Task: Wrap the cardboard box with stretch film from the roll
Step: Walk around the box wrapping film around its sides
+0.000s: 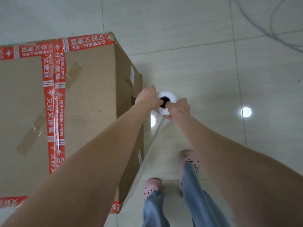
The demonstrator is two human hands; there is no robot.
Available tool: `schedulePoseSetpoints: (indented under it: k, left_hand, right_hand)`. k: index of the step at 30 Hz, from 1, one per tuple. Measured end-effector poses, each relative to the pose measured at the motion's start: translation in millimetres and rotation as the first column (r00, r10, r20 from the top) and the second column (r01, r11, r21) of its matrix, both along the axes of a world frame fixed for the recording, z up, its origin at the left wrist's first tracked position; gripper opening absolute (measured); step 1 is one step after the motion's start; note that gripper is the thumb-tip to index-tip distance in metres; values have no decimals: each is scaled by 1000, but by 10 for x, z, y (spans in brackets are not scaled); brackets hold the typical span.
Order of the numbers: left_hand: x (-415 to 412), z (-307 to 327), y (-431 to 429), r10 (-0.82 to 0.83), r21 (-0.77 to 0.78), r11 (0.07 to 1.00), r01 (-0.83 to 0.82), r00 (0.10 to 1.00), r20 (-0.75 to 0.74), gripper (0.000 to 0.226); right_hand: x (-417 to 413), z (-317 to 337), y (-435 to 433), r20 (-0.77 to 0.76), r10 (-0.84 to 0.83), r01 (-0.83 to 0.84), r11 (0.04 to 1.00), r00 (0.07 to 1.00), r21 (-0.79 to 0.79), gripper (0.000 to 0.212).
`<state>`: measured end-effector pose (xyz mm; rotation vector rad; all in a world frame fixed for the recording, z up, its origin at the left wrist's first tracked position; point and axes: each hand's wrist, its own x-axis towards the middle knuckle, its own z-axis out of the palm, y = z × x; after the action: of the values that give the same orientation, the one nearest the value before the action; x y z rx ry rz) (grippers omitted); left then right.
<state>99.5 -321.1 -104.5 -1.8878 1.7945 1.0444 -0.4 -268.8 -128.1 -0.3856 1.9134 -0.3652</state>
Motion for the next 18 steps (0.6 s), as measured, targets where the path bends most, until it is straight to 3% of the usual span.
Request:
schedulePoseSetpoints:
  k: [2, 4, 7, 9, 13, 16, 18]
  left_hand:
    - [35, -42, 21, 46, 22, 999, -47, 998, 49, 20]
    - [5, -69, 13, 18, -28, 999, -16, 998, 68, 24]
    - [-86, -9, -70, -114, -120, 985, 126, 988, 101, 7]
    - [-128, 49, -154, -218, -153, 959, 240, 965, 144, 15]
    - [-165, 78, -306, -310, -236, 915, 328, 944, 110, 34]
    - [-119, 85, -382, -121, -198, 974, 113, 992, -30, 42]
    - [-83, 109, -422, 26, -74, 997, -25, 1000, 13, 38]
  right_hand:
    - [-42, 13, -10, -81, 185, -180, 982, 980, 63, 46]
    - [-83, 37, -68, -182, 351, -342, 936, 919, 78, 50]
    - [-124, 65, -232, -295, 490, -522, 852, 821, -38, 47]
    - [-113, 88, -320, -329, 563, -611, 790, 758, -56, 40]
    - [-117, 60, -422, -335, 498, -542, 839, 800, -47, 30]
    - [-188, 37, -505, -270, 411, -437, 899, 871, -39, 33]
    - [-212, 34, -566, -222, 348, -366, 929, 911, -47, 33]
